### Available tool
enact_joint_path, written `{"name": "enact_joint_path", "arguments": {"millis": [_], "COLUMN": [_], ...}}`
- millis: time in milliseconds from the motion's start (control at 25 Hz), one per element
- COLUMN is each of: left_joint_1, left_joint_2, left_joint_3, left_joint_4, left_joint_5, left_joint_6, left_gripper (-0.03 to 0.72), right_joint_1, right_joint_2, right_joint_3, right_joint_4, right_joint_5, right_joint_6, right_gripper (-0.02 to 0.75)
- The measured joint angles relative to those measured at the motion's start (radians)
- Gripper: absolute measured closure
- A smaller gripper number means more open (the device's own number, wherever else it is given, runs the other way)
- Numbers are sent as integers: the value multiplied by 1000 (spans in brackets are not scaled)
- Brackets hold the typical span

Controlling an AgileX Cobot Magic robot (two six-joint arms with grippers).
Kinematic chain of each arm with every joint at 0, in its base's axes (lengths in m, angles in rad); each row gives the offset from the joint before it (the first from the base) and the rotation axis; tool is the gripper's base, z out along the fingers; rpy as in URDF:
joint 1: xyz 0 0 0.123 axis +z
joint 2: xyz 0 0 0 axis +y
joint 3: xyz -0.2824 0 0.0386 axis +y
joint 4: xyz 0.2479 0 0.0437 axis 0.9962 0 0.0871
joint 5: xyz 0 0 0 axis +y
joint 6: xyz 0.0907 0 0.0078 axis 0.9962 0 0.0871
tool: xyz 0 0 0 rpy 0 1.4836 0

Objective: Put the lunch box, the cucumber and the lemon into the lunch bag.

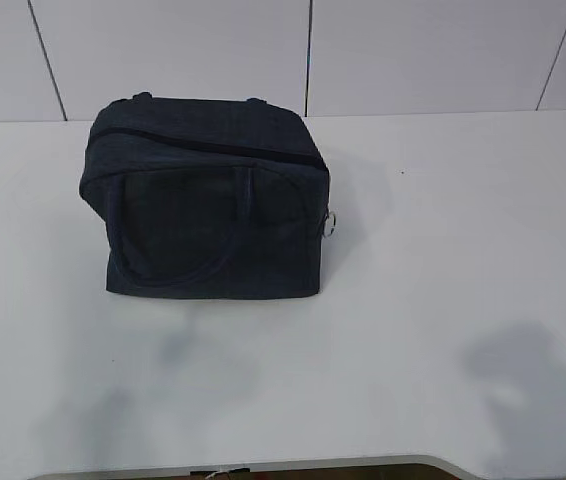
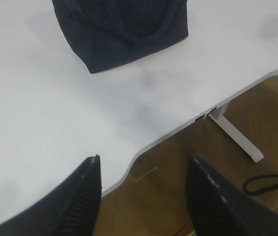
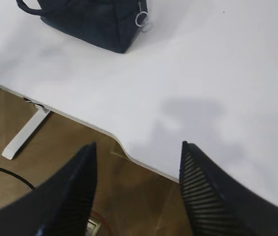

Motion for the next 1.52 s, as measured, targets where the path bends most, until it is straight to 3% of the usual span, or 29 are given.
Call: {"name": "enact_joint_path", "arguments": {"millis": [400,1520], "left_joint_1": [0,0], "left_joint_2": [-7,-7], "left_joint_3": [78,82], "left_joint_4": [36,13], "left_joint_5": [-86,-92], "left_joint_6": [0,10], "left_gripper": [288,305], "right_joint_1": [2,2], "right_joint_2": [-139,-207], "right_joint_3": [139,164], "right_joint_4": [-72,-125], "right_joint_5": [-47,-23], "right_joint_6": [61,78], "right_gripper": [300,300]}}
